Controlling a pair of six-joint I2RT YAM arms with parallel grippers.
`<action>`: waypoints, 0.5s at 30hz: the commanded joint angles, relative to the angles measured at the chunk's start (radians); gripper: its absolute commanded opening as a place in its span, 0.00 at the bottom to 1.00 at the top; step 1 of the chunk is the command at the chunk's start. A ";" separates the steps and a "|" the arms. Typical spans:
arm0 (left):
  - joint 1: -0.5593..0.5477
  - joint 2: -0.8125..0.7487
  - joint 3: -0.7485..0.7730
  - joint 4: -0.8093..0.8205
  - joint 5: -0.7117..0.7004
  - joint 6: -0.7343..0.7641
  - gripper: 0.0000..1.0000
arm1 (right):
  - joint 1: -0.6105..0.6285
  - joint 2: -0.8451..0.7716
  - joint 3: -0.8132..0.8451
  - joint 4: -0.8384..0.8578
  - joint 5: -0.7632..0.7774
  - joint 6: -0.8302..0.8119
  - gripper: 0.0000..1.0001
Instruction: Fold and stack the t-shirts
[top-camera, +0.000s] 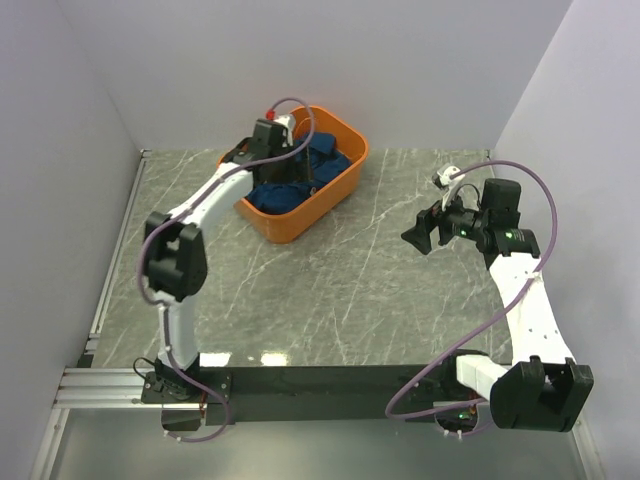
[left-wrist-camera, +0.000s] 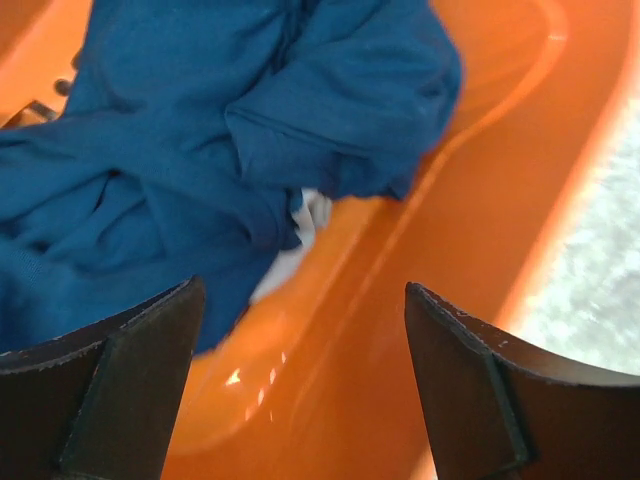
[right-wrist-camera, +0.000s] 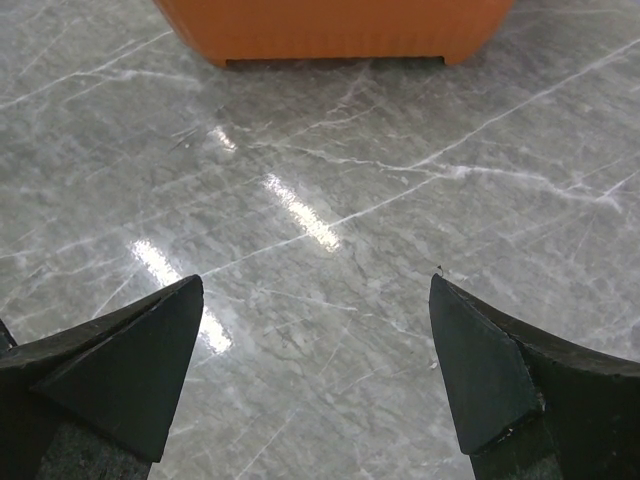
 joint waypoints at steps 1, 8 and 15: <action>-0.019 0.111 0.138 -0.085 -0.067 -0.001 0.86 | -0.009 -0.018 -0.011 0.015 -0.024 0.008 1.00; -0.062 0.330 0.313 -0.183 -0.177 0.043 0.80 | -0.018 -0.027 -0.036 0.026 -0.025 0.023 1.00; -0.070 0.311 0.258 -0.124 -0.216 0.062 0.17 | -0.019 -0.030 -0.030 0.012 -0.021 0.017 0.99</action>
